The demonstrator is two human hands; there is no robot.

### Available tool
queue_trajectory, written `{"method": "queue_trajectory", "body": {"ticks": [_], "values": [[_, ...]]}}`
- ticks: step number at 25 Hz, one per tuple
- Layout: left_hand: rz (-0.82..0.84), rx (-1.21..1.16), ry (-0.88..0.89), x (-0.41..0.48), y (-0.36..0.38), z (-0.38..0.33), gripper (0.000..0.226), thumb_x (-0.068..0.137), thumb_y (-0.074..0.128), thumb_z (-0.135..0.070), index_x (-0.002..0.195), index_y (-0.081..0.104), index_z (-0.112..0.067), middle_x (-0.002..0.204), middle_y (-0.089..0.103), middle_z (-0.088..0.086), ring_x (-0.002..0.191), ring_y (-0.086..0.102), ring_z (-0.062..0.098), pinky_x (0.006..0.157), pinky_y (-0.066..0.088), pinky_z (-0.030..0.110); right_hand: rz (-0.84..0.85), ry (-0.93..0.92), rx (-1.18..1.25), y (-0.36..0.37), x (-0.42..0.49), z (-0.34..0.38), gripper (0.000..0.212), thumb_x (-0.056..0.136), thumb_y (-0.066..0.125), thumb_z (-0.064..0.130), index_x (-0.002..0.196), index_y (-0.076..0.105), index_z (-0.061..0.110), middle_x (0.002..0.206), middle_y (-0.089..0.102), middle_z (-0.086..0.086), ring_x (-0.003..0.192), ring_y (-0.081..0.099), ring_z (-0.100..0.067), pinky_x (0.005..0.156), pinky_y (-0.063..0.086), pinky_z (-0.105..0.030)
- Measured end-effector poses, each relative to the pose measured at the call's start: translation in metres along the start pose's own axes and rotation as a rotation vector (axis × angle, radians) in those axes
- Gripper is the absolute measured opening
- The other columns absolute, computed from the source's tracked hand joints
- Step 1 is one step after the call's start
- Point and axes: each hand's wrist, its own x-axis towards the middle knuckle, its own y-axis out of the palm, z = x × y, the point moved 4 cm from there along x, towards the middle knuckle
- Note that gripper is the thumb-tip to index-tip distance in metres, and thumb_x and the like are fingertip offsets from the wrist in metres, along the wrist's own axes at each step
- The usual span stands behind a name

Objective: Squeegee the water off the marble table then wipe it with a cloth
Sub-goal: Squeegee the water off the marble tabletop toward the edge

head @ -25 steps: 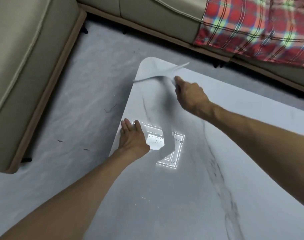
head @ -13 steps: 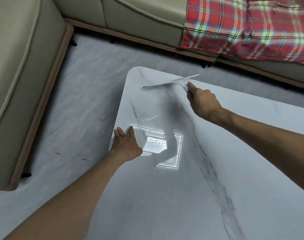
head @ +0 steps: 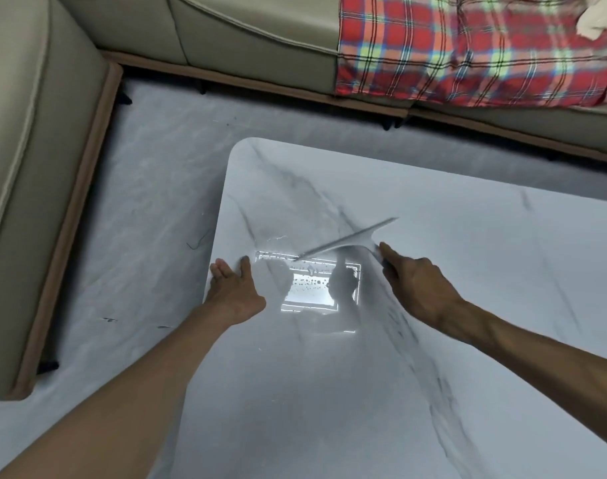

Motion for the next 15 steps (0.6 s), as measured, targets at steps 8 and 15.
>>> {"method": "queue_trajectory", "body": {"ticks": [8, 15], "values": [[0.001, -0.007, 0.03, -0.004, 0.001, 0.011, 0.091, 0.083, 0.046, -0.022, 0.151, -0.015, -0.015, 0.154, -0.023, 0.029, 0.145, -0.02, 0.039, 0.12, 0.011, 0.045, -0.193, -0.085, 0.09, -0.036, 0.146, 0.12, 0.046, 0.1, 0.031, 0.024, 0.144, 0.033, 0.015, 0.117, 0.061, -0.024, 0.104, 0.053, -0.044, 0.074, 0.035, -0.037], [-0.176, -0.145, 0.083, -0.015, -0.007, 0.018, 0.068, 0.091, 0.046, -0.019, 0.149, 0.011, -0.012, 0.155, 0.017, 0.022, 0.142, 0.023, 0.034, 0.109, 0.032, 0.041, -0.094, -0.23, 0.001, 0.027, 0.049, 0.066, 0.044, 0.1, 0.032, 0.028, 0.144, 0.029, 0.032, 0.094, 0.066, -0.016, 0.079, 0.06, -0.04, 0.062, 0.04, -0.037]]}}
